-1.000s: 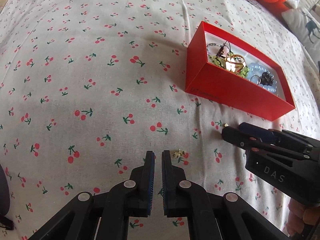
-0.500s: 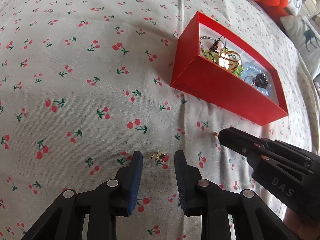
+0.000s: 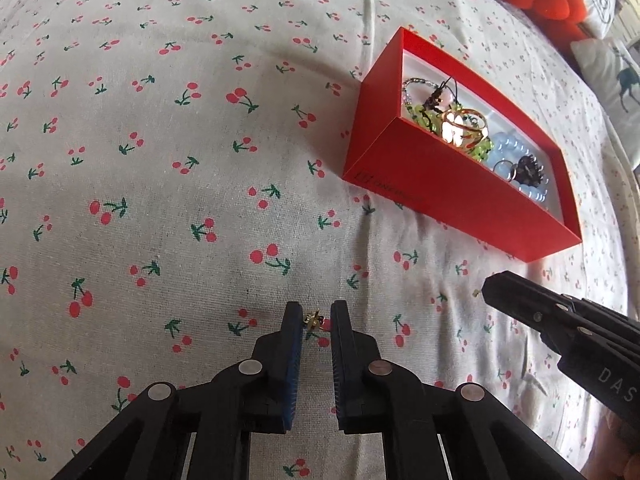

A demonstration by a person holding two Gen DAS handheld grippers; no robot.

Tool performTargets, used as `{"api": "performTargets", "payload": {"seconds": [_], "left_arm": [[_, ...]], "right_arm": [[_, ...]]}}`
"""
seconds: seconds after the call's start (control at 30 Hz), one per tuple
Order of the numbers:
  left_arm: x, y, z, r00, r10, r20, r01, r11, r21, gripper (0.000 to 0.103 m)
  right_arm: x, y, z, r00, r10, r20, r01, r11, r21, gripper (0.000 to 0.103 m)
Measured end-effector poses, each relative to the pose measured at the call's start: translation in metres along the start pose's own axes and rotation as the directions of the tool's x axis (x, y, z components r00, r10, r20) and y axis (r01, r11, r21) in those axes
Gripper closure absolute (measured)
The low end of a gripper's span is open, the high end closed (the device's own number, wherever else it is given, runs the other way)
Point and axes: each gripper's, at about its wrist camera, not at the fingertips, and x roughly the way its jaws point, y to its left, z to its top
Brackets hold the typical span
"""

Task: Organize jewelry
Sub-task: 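Carry both small gold earrings into the red box and open both tools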

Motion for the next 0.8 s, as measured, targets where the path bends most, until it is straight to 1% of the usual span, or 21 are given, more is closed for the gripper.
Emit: {"api": "performTargets", "payload": {"seconds": [0.23,0.37,0.47,0.53,0.6,0.8], "left_arm": [[-0.019,-0.007,0.006,0.998,-0.032,0.059,0.031,0.999,0.016,0.095],[-0.028,-0.020,0.014,0.991,-0.087,0.099,0.083,0.996,0.042,0.095],[-0.034,-0.032,0.023,0.985,-0.118,0.130,0.111,0.992,0.063,0.095],[-0.036,-0.041,0.029,0.980,-0.138,0.145,0.127,0.989,0.079,0.095],[-0.035,-0.050,0.034,0.976,-0.154,0.154,0.141,0.986,0.094,0.095],[-0.023,-0.072,0.042,0.973,-0.178,0.147,0.161,0.980,0.119,0.095]], "right_arm": [[-0.032,-0.016,0.005,0.996,0.059,0.073,-0.064,0.996,0.059,0.096],[-0.054,-0.021,0.010,0.986,0.097,0.133,-0.107,0.992,0.071,0.095],[-0.067,-0.024,0.014,0.977,0.108,0.184,-0.124,0.989,0.083,0.095],[-0.071,-0.028,0.016,0.974,0.102,0.204,-0.125,0.987,0.101,0.095],[-0.073,-0.031,0.019,0.973,0.078,0.218,-0.104,0.989,0.109,0.095],[-0.066,-0.045,0.026,0.975,0.062,0.213,-0.097,0.983,0.156,0.095]]}}
